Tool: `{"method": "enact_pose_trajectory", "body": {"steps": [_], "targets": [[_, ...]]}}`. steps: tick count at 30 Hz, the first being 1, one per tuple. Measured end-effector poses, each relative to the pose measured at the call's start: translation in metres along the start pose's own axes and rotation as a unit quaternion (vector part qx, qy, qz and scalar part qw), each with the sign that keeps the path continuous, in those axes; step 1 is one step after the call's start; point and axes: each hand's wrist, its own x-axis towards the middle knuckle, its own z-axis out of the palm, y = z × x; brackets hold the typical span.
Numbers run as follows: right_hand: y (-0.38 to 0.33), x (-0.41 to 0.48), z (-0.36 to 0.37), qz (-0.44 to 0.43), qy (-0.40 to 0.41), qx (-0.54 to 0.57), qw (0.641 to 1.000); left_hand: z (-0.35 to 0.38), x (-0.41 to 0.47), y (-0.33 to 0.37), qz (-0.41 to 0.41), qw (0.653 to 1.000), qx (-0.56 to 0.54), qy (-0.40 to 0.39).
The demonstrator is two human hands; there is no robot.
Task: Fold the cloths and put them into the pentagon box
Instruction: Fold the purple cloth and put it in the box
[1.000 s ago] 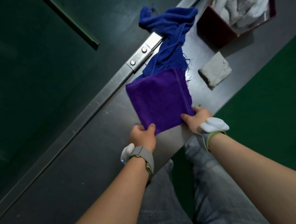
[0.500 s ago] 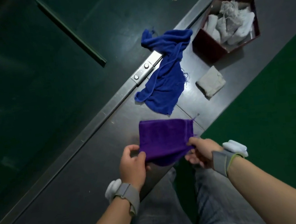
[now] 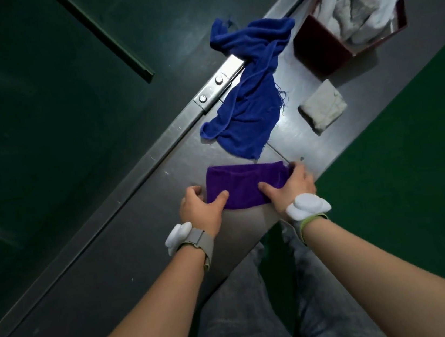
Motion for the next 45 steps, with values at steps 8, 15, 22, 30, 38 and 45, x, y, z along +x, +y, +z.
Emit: {"method": "enact_pose_trajectory", "body": {"steps": [8, 15, 22, 30, 38, 45], "targets": [[-0.002, 0.016, -0.007, 0.074, -0.145, 0.088, 0.983, -0.003, 0.006, 0.021, -0.061, 0.994, 0.043, -0.082], [-0.016, 0.007, -0.035, -0.024, -0.144, 0.28, 0.949, 0.012, -0.052, 0.074, 0.156, 0.979, 0.132, -0.002], [-0.014, 0.036, -0.118, -0.105, -0.226, 0.509, 0.824, 0.03, -0.081, 0.166, 0.268, 0.956, 0.017, -0.117], [0.002, 0.118, -0.223, -0.047, -0.103, 0.476, 0.872, 0.055, -0.044, 0.265, 0.327, 0.939, -0.06, -0.087], [-0.064, 0.191, -0.252, -0.269, -0.116, 0.454, 0.841, 0.099, 0.008, 0.314, 0.316, 0.926, 0.205, -0.028], [-0.068, 0.231, -0.256, -0.373, -0.106, -0.013, 0.922, 0.105, 0.02, 0.31, 0.338, 0.923, 0.186, -0.001]]}}
